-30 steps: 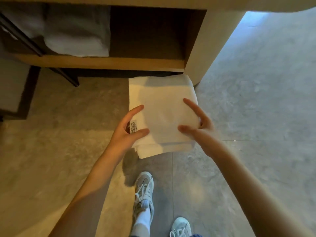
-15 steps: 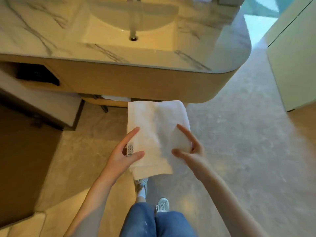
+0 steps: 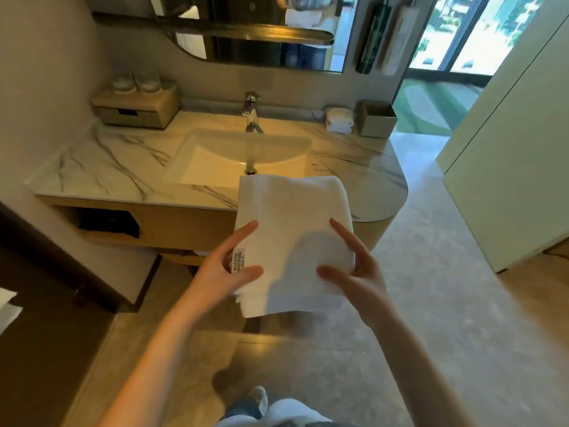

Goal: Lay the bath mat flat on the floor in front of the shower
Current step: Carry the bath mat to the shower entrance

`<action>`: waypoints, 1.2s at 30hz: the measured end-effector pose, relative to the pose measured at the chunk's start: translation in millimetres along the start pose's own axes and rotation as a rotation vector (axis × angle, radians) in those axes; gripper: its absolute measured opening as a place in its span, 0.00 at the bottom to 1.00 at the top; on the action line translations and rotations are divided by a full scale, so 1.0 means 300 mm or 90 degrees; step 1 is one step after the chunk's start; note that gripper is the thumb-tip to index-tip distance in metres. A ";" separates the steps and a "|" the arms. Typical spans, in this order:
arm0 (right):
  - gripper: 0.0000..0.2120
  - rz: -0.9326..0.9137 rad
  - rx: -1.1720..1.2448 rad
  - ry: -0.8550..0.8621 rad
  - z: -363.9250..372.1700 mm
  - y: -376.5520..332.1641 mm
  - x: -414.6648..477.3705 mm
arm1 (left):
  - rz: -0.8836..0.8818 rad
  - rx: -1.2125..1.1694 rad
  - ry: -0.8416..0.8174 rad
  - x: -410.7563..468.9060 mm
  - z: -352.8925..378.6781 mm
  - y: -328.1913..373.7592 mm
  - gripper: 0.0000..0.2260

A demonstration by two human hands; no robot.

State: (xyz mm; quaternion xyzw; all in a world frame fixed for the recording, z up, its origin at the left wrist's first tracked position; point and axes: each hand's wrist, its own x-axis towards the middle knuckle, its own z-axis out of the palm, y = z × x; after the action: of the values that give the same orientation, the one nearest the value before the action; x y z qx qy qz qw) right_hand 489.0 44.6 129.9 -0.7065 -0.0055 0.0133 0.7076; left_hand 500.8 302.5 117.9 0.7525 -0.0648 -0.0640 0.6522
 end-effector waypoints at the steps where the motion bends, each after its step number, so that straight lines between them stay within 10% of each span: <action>1: 0.36 -0.010 0.001 0.001 0.010 -0.014 0.012 | 0.008 -0.013 -0.005 0.016 -0.013 0.008 0.32; 20: 0.36 -0.017 0.004 0.018 0.026 0.008 0.233 | 0.017 -0.031 0.002 0.251 -0.061 -0.021 0.32; 36: 0.36 -0.005 -0.020 -0.246 -0.415 0.043 0.618 | -0.020 -0.020 0.274 0.384 0.398 0.018 0.32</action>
State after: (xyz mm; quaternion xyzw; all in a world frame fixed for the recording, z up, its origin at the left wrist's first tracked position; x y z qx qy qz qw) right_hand 677.6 -74.8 114.6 -0.7018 -0.1441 0.1460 0.6822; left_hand 592.4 164.8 105.1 0.7393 0.0889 0.0869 0.6618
